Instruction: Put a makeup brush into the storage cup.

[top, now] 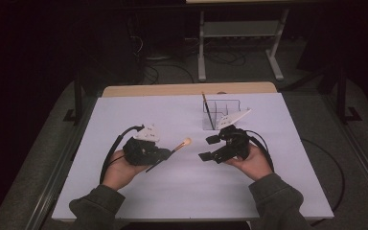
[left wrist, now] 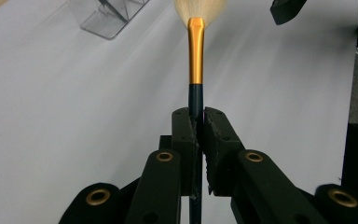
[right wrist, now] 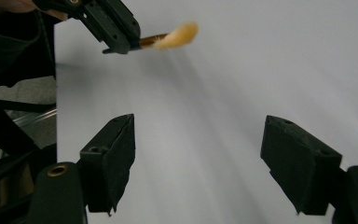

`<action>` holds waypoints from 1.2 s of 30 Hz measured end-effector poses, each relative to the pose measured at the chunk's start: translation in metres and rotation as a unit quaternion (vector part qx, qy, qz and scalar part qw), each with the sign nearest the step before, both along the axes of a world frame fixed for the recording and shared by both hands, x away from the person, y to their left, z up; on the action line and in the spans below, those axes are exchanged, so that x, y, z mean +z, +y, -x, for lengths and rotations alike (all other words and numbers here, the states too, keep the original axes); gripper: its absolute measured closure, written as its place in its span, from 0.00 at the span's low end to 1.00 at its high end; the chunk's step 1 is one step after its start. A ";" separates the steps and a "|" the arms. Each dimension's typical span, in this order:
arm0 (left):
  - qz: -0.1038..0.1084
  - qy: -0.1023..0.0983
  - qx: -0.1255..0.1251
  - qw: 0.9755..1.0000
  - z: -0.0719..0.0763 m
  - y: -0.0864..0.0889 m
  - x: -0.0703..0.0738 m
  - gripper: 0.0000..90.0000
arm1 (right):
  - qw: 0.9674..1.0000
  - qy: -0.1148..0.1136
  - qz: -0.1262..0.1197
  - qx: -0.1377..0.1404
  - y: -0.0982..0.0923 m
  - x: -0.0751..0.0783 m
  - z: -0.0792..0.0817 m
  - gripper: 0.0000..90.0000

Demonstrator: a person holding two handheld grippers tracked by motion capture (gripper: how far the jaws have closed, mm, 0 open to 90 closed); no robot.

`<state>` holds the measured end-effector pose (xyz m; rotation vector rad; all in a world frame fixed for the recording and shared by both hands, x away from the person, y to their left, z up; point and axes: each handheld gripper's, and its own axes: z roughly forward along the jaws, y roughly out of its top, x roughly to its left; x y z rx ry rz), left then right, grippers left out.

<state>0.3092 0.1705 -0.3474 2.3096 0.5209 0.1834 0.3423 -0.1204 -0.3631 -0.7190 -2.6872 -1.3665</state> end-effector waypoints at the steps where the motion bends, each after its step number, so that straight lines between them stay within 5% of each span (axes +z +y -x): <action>1: 0.002 0.000 -0.002 1.000 0.001 -0.001 0.000 0.93 | 1.000 0.001 -0.002 0.003 0.002 0.001 0.000 0.29; 19: 0.024 -0.011 -0.068 0.997 0.010 -0.022 -0.001 0.93 | 0.997 0.017 -0.028 0.074 0.013 0.005 0.002 0.34; 36: 0.022 -0.012 -0.092 0.995 0.013 -0.036 -0.004 0.93 | 0.991 0.037 -0.055 0.119 0.007 0.006 0.002 0.78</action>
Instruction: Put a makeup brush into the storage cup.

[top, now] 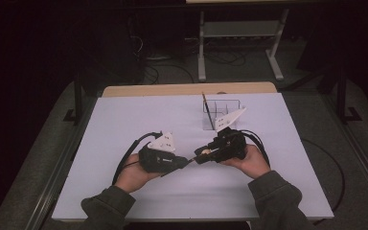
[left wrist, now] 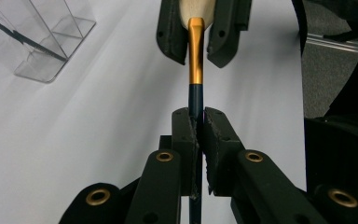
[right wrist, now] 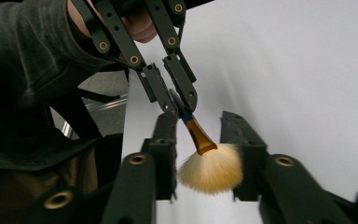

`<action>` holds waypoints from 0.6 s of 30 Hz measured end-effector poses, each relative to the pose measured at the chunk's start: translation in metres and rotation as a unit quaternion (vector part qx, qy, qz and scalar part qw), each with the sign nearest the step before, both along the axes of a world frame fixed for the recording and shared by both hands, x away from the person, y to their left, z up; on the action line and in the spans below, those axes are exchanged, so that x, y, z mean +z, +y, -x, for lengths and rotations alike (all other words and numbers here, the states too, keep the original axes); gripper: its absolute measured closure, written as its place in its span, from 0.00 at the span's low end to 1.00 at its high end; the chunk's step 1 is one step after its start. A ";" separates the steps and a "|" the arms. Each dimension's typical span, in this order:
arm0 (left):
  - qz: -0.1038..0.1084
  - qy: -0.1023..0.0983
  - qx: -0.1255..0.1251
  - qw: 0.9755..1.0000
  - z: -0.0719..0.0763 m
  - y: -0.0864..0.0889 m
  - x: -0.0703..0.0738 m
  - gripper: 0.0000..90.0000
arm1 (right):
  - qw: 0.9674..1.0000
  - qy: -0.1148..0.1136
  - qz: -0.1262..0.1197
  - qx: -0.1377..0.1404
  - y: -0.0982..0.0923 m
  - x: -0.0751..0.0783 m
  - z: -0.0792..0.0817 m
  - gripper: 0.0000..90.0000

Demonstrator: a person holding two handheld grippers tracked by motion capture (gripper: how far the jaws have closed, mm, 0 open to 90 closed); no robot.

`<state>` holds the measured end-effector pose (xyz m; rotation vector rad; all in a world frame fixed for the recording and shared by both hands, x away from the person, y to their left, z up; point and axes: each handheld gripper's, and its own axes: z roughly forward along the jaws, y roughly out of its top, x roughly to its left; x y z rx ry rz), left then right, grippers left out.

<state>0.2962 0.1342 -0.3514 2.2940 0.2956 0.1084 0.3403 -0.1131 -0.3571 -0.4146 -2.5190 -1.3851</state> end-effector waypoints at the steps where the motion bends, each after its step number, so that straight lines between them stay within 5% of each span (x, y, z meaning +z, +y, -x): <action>1: 0.000 0.001 -0.001 1.000 0.000 0.000 0.000 0.93 | 1.000 0.003 -0.006 0.003 -0.001 0.000 -0.001 0.82; 6: -0.004 -0.003 -0.004 1.000 0.001 -0.002 -0.001 0.93 | 1.000 0.005 -0.019 0.015 -0.002 -0.002 -0.004 0.89; 12: -0.013 -0.010 -0.007 1.000 0.001 -0.004 -0.004 0.93 | 1.000 -0.009 -0.011 0.025 -0.001 -0.002 -0.004 0.92; 18: -0.031 0.005 -0.007 0.999 0.000 -0.007 -0.006 0.83 | 0.999 -0.024 0.012 0.028 0.000 0.006 -0.002 0.92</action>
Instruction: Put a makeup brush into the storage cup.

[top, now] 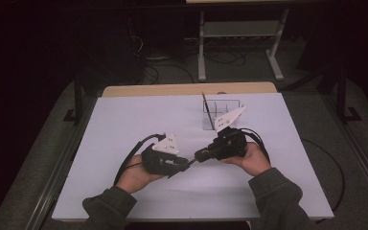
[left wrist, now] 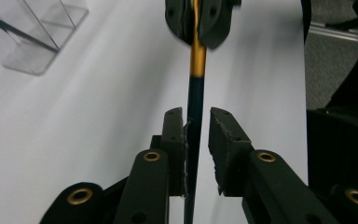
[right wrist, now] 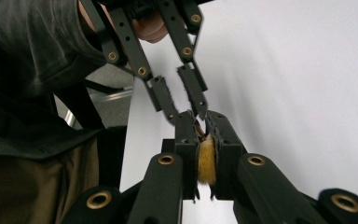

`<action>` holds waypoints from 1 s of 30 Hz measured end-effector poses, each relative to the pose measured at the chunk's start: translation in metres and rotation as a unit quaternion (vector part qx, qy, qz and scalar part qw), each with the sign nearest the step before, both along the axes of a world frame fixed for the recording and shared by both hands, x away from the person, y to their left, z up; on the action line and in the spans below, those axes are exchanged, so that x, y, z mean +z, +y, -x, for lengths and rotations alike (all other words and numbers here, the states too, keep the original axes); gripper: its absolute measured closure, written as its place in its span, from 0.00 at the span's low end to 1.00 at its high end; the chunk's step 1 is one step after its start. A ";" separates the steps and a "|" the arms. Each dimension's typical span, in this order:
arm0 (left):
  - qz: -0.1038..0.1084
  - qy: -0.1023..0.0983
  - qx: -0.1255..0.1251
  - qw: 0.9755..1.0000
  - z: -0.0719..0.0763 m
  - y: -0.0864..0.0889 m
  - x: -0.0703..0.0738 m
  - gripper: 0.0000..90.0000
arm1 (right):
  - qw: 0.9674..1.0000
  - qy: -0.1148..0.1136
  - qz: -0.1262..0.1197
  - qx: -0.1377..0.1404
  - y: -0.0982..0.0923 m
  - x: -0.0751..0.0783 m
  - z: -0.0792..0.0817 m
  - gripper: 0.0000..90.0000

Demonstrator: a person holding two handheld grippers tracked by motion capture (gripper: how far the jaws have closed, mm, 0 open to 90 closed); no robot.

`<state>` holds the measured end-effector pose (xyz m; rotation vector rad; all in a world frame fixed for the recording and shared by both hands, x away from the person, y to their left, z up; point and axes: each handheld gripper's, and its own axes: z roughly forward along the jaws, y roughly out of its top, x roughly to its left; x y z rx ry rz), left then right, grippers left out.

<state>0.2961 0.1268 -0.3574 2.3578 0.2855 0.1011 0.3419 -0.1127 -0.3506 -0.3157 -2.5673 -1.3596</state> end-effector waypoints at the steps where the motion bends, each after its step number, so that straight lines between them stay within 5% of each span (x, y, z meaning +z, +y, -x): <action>1: -0.017 0.003 -0.009 1.000 -0.001 -0.001 -0.001 0.81 | 1.000 -0.011 0.009 0.001 0.000 0.004 0.001 0.92; 7: -0.017 0.009 -0.005 1.000 0.000 -0.003 -0.003 0.80 | 0.998 -0.034 0.040 0.019 0.006 0.016 0.004 0.92; 12: -0.017 0.003 -0.014 1.000 0.001 -0.003 -0.002 0.92 | 0.998 -0.041 0.044 0.025 0.010 0.023 0.007 0.92; 17: 0.000 0.005 -0.010 1.000 0.002 -0.001 -0.003 0.93 | 0.998 -0.048 0.030 0.015 0.008 0.022 0.011 0.91; 18: 0.005 0.005 -0.006 1.000 0.002 -0.001 -0.003 0.93 | 0.999 -0.050 0.015 0.006 0.007 0.021 0.011 0.77; 22: 0.032 0.011 0.002 0.999 0.001 0.003 -0.002 0.93 | 0.999 -0.042 0.015 -0.004 0.007 0.018 0.011 0.67; 24: 0.049 0.018 0.012 0.999 0.000 0.004 -0.003 0.93 | 0.999 -0.035 0.008 -0.008 0.007 0.014 0.010 0.66; 30: 0.053 0.015 0.013 0.998 -0.001 0.004 -0.003 0.93 | 0.999 -0.027 -0.013 -0.016 0.008 0.008 0.009 0.73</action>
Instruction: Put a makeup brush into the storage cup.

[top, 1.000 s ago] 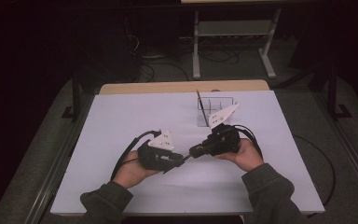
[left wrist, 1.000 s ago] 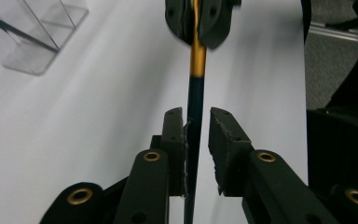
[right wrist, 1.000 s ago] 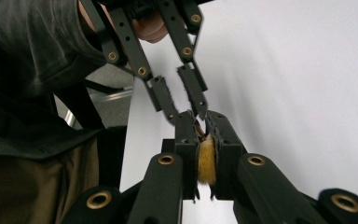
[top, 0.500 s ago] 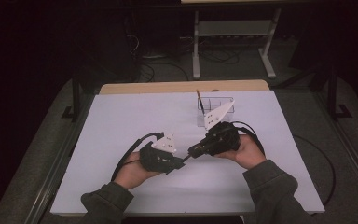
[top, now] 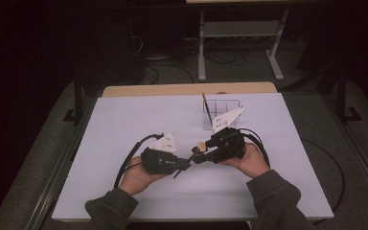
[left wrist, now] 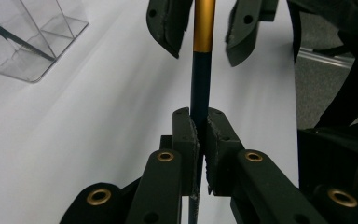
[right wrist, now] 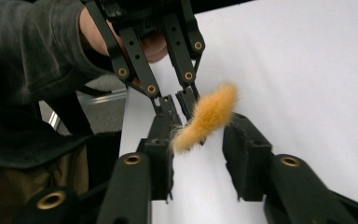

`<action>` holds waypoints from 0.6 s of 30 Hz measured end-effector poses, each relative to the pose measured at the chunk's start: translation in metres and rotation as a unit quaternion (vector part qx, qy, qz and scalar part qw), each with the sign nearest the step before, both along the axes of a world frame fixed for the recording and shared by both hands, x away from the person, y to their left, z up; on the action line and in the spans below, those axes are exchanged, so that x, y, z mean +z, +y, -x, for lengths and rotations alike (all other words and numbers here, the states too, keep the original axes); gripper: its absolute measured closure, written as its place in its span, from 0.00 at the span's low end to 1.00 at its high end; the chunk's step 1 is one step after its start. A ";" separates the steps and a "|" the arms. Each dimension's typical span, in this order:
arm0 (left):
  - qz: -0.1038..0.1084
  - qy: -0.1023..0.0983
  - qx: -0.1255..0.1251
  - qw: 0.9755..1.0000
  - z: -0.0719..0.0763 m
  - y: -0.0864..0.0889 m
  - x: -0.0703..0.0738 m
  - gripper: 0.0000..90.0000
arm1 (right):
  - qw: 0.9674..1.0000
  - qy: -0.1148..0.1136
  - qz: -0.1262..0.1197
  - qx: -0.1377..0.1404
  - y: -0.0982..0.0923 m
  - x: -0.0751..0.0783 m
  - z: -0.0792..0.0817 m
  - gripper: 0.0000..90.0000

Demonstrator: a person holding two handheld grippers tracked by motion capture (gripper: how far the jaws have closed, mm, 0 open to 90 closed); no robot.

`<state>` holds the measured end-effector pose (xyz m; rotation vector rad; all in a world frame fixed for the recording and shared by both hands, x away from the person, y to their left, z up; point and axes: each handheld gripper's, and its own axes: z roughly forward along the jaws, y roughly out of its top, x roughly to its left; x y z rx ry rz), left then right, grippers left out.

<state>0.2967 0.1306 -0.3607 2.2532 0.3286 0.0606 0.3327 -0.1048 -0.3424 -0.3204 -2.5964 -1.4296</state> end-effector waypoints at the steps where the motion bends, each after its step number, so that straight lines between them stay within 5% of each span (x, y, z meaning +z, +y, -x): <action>1: 0.004 0.001 0.004 1.000 0.000 0.000 0.000 0.93 | 1.000 -0.001 -0.004 0.000 0.000 -0.001 0.000 0.75; 4: 0.012 0.003 0.005 1.000 -0.001 0.000 -0.001 0.93 | 1.000 -0.001 -0.012 0.004 -0.001 -0.002 -0.001 0.90; 10: 0.010 0.009 -0.001 1.000 -0.001 -0.003 -0.002 0.92 | 1.000 0.001 -0.007 0.009 -0.001 0.000 0.000 0.92; 18: 0.003 0.017 -0.009 1.000 -0.001 -0.005 -0.004 0.83 | 0.999 -0.017 0.035 0.024 0.003 0.009 0.000 0.92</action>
